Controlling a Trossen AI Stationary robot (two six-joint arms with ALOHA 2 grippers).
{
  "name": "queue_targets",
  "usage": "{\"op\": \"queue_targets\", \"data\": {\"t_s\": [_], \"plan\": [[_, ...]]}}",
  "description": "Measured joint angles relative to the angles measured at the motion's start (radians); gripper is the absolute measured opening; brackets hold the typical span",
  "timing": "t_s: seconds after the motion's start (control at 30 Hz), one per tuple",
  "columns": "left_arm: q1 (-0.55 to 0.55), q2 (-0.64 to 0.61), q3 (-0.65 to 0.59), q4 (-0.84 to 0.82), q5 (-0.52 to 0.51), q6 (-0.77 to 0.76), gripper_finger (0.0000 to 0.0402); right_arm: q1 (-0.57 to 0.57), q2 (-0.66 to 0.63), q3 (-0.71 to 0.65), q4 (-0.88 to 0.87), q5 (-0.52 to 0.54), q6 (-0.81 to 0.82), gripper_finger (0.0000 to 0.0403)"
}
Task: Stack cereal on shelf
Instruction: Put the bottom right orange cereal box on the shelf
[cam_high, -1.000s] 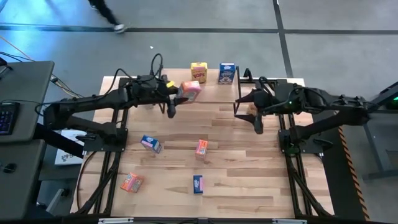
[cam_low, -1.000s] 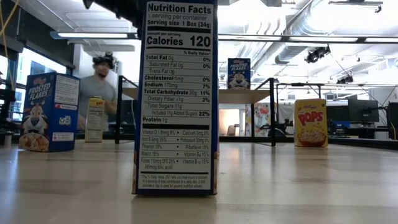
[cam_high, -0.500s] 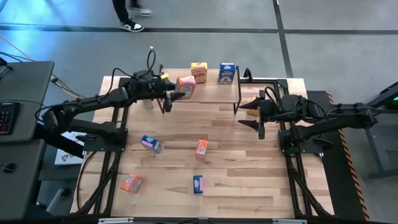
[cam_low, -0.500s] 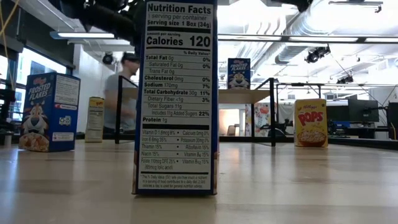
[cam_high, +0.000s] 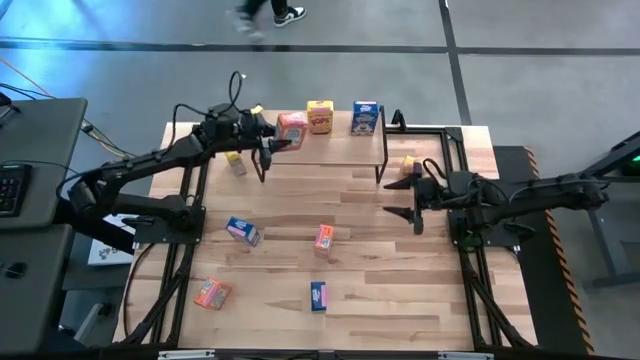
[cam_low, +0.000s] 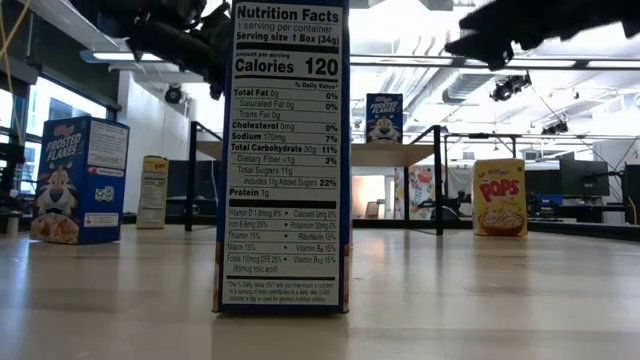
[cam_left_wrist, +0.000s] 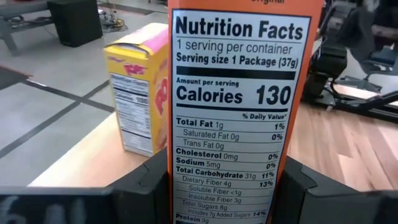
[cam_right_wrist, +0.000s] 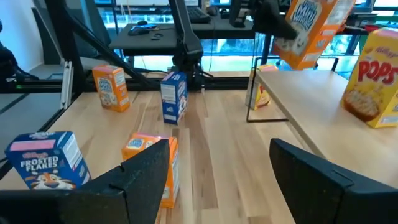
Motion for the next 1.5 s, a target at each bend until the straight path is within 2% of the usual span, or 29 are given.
{"op": "queue_targets", "data": {"t_s": [0.13,0.27,0.4,0.57,0.77,1.1,1.3,1.5], "plan": [[0.048,0.0,0.0,0.003,0.03,0.0,0.0166,-0.015,-0.047,-0.094,0.074,0.0,0.01,0.0271],[0.095,0.0,0.0,0.012,0.112,0.0,0.0166,-0.025,-0.096,-0.145,0.091,0.0,0.01,0.0271],[0.139,0.0,0.0,0.025,0.151,0.001,0.0166,-0.025,-0.148,-0.211,0.112,0.0,0.018,0.0271],[0.181,0.0,0.0,0.048,0.222,-0.013,0.0166,-0.025,-0.224,-0.312,0.202,0.023,0.052,0.0271],[0.186,0.01,0.0,0.067,0.226,-0.004,0.0166,-0.025,-0.316,-0.378,0.214,0.032,0.056,0.0271],[0.186,0.061,0.0,0.09,0.229,-0.001,0.0166,-0.025,-0.421,-0.41,0.144,0.048,0.079,0.0271],[0.191,0.09,0.0,0.111,0.29,0.01,0.0166,-0.025,-0.463,-0.41,0.017,0.105,0.115,0.0271],[0.222,0.115,0.0,0.145,0.295,0.019,0.0166,-0.025,-0.482,-0.41,-0.043,0.11,0.123,0.0271]]}}
